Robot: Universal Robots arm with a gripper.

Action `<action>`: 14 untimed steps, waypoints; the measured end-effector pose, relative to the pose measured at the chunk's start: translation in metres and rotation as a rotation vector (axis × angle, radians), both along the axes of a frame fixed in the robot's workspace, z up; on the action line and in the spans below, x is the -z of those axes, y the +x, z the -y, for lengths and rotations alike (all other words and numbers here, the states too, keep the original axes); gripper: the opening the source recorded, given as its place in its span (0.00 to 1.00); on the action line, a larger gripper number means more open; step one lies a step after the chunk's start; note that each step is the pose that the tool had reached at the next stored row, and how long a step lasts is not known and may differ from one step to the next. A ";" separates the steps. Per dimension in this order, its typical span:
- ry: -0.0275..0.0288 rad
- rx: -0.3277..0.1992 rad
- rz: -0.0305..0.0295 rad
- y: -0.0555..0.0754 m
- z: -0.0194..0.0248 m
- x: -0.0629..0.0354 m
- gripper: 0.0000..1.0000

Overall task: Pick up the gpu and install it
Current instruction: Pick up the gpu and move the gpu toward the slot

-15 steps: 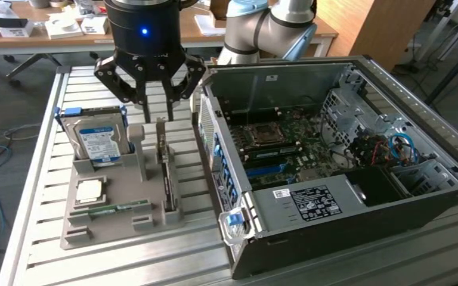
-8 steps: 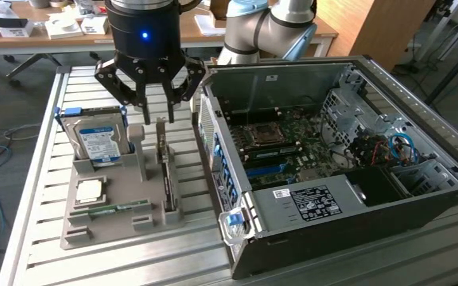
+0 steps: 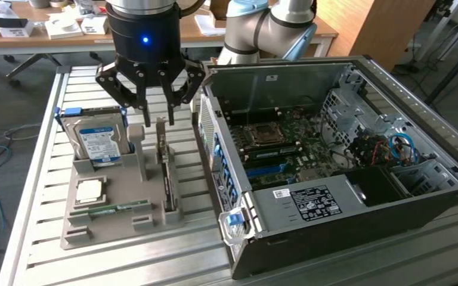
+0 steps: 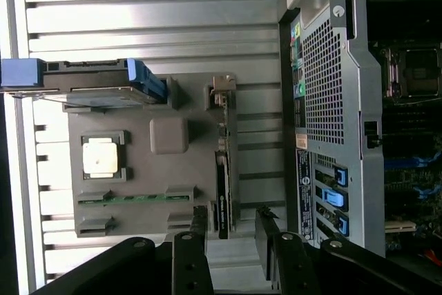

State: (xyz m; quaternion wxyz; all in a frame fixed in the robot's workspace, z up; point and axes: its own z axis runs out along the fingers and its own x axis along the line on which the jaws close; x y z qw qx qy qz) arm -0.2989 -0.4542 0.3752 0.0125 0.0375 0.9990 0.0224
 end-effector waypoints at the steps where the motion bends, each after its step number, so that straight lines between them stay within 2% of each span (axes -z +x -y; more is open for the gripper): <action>1: 0.0000 0.000 0.0000 0.000 0.0000 0.0003 0.42; 14: 0.0000 0.000 0.0001 0.000 0.0000 0.0012 0.42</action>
